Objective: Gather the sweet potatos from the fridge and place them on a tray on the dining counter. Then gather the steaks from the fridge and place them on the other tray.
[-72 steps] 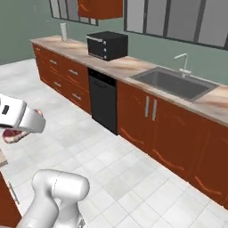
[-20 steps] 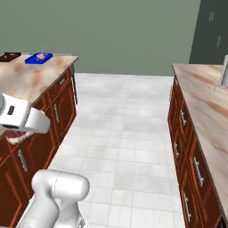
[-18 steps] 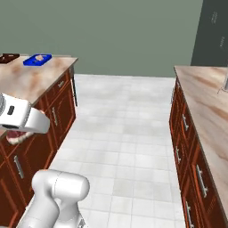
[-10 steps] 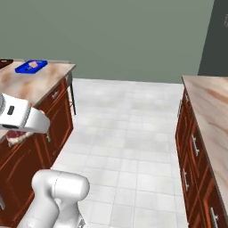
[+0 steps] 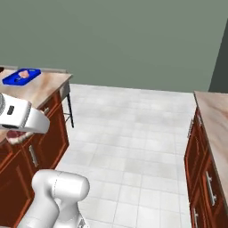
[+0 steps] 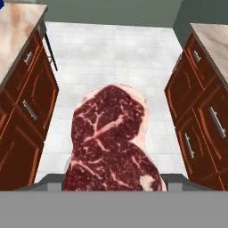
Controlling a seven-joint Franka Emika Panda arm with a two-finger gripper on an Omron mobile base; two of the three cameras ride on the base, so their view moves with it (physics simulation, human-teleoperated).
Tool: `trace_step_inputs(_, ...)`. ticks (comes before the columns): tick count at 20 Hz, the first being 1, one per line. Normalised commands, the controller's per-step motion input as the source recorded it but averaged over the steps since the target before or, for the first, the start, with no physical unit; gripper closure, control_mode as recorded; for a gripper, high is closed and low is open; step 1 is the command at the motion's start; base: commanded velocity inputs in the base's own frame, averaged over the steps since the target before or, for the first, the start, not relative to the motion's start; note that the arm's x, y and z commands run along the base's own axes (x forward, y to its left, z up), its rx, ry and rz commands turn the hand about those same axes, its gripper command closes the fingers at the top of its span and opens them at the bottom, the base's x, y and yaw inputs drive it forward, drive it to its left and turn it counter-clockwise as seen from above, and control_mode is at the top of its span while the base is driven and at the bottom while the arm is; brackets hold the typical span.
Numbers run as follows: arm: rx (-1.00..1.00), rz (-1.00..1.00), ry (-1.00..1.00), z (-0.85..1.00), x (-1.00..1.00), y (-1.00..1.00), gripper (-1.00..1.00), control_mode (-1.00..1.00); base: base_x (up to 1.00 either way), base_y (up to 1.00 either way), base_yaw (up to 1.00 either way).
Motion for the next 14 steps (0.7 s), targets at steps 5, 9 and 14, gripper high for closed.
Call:
trace_step_inputs(5, 0.0, 0.0, 0.0, 0.0, 0.0, 0.0, 1.0, 1.0, 1.0, -0.01, 0.13)
trace_step_inputs(9, 0.0, 0.0, 0.0, 0.0, 0.0, 0.0, 1.0, 1.0, 1.0, -0.1, 0.07)
trace_step_inputs(14, 0.0, 0.0, 0.0, 0.0, 0.0, 0.0, 1.0, 1.0, 1.0, -0.06, 0.07)
